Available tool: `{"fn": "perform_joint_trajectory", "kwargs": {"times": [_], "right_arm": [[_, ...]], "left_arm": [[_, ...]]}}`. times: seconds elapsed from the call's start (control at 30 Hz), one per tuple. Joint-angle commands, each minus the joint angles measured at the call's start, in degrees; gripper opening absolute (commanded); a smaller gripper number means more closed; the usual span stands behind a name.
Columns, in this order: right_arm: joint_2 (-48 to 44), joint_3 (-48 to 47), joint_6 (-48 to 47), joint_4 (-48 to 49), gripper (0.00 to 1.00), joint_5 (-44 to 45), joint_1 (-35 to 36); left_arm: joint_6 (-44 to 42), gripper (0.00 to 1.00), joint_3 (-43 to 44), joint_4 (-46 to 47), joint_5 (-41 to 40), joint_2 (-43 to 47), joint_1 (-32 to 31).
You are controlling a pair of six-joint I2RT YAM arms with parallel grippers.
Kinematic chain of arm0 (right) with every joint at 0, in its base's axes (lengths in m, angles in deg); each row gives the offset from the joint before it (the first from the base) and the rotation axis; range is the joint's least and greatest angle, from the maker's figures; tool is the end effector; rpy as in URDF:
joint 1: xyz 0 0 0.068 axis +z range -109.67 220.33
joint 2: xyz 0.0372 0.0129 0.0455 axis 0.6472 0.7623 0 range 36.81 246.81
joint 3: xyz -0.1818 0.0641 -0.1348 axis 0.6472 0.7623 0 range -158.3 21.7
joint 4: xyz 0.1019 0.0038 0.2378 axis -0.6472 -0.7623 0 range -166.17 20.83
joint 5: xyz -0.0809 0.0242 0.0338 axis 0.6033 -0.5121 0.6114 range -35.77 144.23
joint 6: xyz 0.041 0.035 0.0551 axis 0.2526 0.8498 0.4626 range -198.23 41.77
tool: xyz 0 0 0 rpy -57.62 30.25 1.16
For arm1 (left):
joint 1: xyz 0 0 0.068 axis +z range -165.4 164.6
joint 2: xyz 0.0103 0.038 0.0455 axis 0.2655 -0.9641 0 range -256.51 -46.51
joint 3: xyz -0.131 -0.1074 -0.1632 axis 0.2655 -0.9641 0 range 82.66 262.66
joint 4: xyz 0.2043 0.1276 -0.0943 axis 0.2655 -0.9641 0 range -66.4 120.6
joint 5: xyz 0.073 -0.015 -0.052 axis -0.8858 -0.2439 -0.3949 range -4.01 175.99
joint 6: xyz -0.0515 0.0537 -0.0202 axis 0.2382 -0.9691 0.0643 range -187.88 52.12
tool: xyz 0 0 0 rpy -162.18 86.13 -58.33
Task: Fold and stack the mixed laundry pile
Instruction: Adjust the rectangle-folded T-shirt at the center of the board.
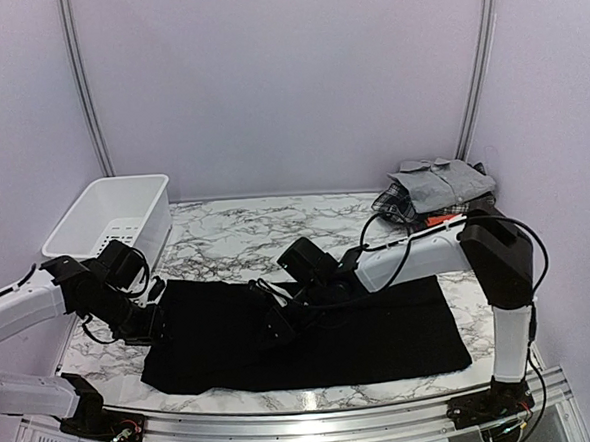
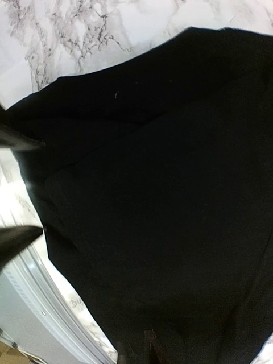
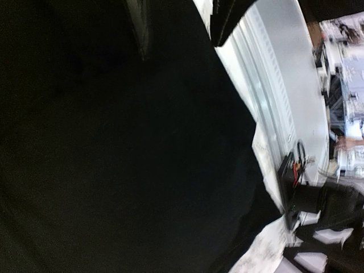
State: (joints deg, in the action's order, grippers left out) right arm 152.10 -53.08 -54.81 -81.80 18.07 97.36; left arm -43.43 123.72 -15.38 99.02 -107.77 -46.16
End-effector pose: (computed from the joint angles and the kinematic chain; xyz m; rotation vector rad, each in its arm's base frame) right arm 0.1935 0.3696 0.1038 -1.0871 2.5593 1.2839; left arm 0.1776 -0.1228 0.1573 0.2236 2.8160 -0.5619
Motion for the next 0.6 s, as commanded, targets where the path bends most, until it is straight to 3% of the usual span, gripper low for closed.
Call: {"fn": "perform_joint_trajectory", "kwargs": {"times": [0.0,0.07,0.23,0.57], "right_arm": [[-8.30,0.53,-2.25,-2.47,0.39,-0.52,-0.96],[-12.28,2.82,-1.68,-3.16,0.43,0.34,-3.41],[-20.89,9.57,-2.99,-9.48,0.45,7.05,-13.64],[-27.64,16.75,-7.42,-19.30,0.45,17.20,-37.74]], "left_arm": [[-1.27,0.55,5.50,-1.26,-0.91,4.21,-0.17],[-3.25,0.59,9.97,-1.02,-2.66,3.99,-0.34],[-7.47,0.61,18.07,2.02,-5.12,-5.43,-2.17],[-12.11,0.62,36.70,11.34,-4.31,-36.89,-10.35]]}}
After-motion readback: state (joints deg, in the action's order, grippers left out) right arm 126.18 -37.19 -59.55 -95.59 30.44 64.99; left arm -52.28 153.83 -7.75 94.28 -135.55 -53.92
